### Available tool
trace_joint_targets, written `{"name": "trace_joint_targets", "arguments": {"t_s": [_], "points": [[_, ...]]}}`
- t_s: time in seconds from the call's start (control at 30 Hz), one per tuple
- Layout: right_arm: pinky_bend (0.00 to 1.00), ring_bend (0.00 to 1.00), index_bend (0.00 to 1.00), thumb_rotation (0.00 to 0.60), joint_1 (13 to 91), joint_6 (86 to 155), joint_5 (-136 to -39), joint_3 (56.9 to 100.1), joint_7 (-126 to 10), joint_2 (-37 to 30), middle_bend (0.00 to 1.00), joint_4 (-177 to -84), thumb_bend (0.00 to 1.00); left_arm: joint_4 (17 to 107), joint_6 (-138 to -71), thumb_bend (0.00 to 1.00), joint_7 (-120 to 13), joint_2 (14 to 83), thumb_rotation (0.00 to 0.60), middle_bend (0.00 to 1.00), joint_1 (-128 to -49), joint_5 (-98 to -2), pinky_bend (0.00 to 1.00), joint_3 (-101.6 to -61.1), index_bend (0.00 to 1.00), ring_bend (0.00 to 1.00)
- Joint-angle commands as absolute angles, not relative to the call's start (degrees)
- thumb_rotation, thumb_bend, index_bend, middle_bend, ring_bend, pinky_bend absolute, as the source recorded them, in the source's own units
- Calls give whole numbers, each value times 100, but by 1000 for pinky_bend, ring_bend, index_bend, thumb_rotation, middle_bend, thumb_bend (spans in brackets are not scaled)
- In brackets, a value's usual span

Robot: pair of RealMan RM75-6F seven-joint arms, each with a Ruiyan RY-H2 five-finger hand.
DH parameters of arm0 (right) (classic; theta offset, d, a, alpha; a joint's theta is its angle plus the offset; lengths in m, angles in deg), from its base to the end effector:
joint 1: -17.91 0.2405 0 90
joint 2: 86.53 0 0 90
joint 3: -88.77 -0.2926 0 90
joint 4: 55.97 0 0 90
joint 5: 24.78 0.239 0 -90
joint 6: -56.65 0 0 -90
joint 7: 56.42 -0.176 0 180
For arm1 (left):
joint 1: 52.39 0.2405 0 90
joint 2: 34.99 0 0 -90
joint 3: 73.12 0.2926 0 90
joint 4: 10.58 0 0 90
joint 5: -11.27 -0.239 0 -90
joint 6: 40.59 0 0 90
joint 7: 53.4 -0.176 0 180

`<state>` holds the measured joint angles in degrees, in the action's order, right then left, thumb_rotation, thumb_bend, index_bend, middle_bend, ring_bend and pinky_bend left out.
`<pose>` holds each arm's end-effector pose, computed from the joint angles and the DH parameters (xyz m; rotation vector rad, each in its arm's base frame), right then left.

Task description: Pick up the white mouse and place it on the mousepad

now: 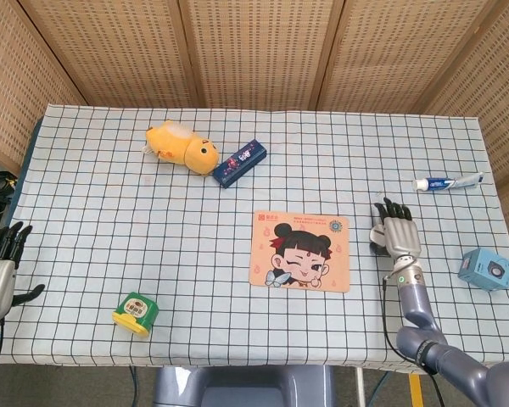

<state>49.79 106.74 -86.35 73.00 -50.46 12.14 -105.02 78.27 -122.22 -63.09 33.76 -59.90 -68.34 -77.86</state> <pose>-0.3641 -0.4326 -0.0266 1.3936 -1.1042 0.6825 -0.3686 0.2427 0.1279 -1.3781 -0.8390 -0.7597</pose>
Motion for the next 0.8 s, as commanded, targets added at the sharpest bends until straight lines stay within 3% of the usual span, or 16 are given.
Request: {"name": "trace_joint_targets", "arguments": {"t_s": [0.03, 0.8], "points": [[0, 0, 138, 600, 5057, 10565, -8564, 7227, -5130, 1272, 0, -10292, 437, 7821, -12211, 28, -6327, 3392, 600, 0, -6000, -6833, 0, -7783, 0, 0], [0, 0, 138, 600, 5526, 10060, -8379, 6950, -5352, 1661, 0, -9107, 433, 7767, -12161, 28, -6416, 3465, 600, 0, -6055, -6767, 0, -7788, 0, 0]]}}
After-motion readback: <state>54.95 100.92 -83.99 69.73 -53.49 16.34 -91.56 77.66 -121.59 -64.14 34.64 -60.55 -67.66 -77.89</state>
